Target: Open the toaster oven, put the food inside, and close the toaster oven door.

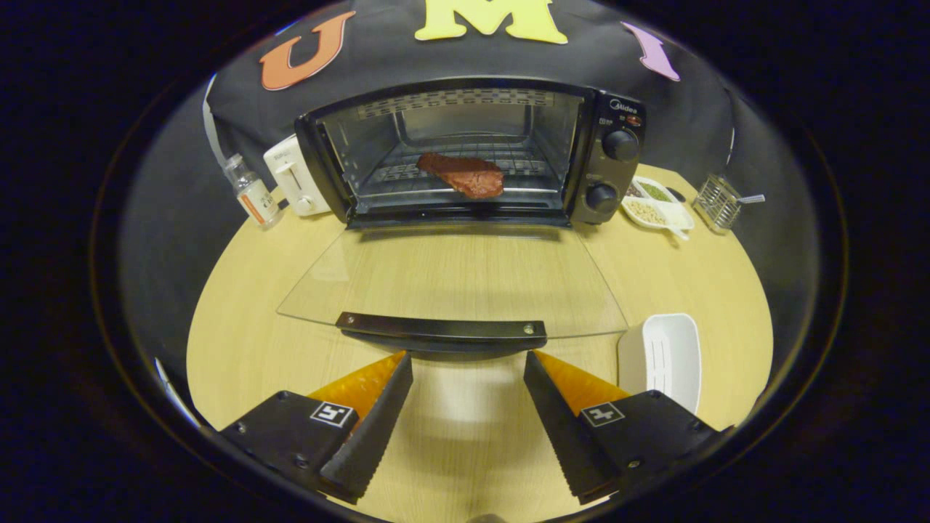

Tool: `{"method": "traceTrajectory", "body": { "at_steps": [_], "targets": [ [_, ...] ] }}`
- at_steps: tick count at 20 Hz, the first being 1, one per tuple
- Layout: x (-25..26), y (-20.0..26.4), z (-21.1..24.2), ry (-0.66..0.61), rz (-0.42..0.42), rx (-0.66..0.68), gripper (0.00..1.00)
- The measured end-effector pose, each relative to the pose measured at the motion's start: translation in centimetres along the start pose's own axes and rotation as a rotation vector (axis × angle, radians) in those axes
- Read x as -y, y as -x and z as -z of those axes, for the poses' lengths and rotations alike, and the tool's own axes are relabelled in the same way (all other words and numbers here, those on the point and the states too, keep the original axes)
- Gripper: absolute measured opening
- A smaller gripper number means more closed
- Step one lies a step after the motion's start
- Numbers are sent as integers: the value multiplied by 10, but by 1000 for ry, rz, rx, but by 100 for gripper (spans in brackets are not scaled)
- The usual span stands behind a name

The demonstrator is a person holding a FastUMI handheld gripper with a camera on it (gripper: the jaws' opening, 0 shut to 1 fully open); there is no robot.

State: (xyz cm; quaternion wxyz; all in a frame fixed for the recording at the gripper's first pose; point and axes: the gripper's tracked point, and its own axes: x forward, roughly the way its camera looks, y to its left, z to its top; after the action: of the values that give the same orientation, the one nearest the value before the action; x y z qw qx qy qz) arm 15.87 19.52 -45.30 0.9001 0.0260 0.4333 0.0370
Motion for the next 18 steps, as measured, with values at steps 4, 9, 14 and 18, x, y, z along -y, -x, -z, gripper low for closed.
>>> {"method": "traceTrajectory", "body": {
  "at_steps": [4, 9, 14, 18],
  "targets": [
    [-2, 15, -18, -9, -10, 17, 98],
    [-6, 33, -55, -23, -27, 69, 99],
    [-9, 45, -110, -46, -49, 158, 99],
    [-8, 48, -164, 2, -3, 235, 100]
  ]
}}
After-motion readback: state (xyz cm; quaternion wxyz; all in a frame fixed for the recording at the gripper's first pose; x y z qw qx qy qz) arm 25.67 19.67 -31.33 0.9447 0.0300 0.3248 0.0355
